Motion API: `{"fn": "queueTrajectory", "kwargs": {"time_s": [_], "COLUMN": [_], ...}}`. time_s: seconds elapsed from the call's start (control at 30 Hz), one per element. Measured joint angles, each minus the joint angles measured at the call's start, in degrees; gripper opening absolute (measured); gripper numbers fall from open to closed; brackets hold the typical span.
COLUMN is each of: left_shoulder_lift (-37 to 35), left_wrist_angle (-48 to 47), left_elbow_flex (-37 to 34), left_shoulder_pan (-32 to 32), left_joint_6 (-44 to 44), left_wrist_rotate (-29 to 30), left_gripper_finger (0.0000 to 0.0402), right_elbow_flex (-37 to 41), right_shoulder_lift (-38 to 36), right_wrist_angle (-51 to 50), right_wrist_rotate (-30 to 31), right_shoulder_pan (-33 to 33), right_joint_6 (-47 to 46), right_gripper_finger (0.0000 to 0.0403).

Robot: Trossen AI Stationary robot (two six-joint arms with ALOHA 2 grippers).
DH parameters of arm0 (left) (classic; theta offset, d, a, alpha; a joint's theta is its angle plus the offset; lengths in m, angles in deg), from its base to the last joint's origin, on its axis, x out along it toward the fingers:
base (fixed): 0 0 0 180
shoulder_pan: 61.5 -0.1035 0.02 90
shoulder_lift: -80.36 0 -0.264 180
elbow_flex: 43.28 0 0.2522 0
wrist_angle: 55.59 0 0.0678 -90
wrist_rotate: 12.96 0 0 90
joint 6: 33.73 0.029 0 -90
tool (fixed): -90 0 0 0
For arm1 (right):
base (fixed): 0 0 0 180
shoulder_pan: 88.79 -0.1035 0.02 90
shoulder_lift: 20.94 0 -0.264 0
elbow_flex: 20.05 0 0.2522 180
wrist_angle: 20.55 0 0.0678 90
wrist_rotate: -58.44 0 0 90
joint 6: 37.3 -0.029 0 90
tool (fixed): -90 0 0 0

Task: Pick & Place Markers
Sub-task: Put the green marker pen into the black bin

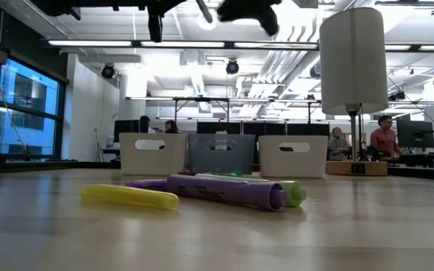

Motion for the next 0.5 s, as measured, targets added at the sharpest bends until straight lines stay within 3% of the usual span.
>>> {"fn": "queueTrajectory", "kwargs": {"time_s": [0.27, 0.5], "left_shoulder_lift": [0.11, 6.94], "left_wrist_angle": [-7.49, -8.70], "left_elbow_flex": [0.00, 1.04], "left_shoulder_pan": [-7.55, -17.87], "left_joint_6": [-4.99, -13.13], "left_wrist_rotate": [-3.23, -12.10], "left_gripper_finger": [0.0037, 0.0037], "right_elbow_flex": [0.01, 0.01], "right_shoulder_lift": [-8.26, -10.46], "right_wrist_angle": [-25.18, -36.32], "right_wrist_rotate": [9.77, 10.81], "right_shoulder_pan": [0.42, 0.05], "right_joint_6": [-10.05, -14.41], "right_gripper_finger": [0.0141, 0.0162]}}
